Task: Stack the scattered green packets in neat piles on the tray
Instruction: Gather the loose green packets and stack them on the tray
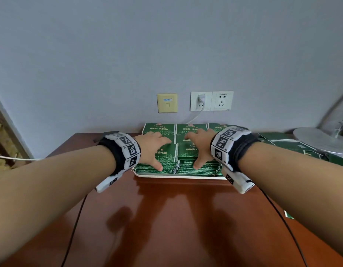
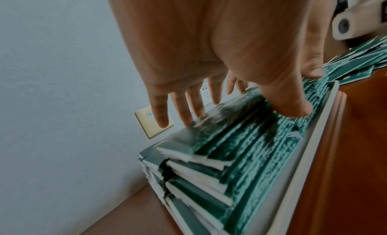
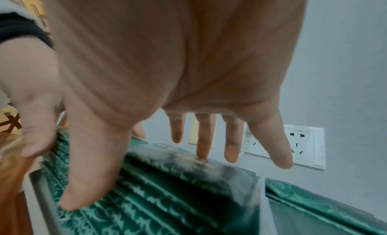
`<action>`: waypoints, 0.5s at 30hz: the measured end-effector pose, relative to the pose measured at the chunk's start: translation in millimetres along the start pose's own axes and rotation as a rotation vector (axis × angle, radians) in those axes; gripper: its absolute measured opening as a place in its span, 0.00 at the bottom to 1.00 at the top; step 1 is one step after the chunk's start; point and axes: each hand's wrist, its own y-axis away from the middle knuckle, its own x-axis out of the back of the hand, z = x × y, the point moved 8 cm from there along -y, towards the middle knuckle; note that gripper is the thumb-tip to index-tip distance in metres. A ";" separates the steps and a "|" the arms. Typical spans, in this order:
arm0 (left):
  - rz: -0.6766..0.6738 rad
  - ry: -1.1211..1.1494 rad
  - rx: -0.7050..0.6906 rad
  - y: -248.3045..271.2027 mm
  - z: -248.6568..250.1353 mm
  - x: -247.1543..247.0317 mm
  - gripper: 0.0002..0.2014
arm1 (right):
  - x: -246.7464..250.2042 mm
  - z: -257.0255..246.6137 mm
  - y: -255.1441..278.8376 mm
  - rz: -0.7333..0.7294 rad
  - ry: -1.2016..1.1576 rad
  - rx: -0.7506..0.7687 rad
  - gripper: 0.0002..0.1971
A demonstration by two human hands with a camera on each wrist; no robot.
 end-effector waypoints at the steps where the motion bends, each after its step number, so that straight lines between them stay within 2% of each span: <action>1: -0.001 0.000 0.000 0.3 -0.5 -1.3 0.49 | -1.7 -0.7 1.1 -0.005 -0.004 0.012 0.51; 8: 0.024 -0.025 0.025 3.1 1.3 -0.1 0.45 | -5.6 -1.9 8.3 -0.010 -0.012 0.017 0.39; 15: 0.012 -0.059 0.044 0.3 3.6 0.9 0.41 | -10.1 -3.7 7.8 -0.046 -0.005 0.027 0.38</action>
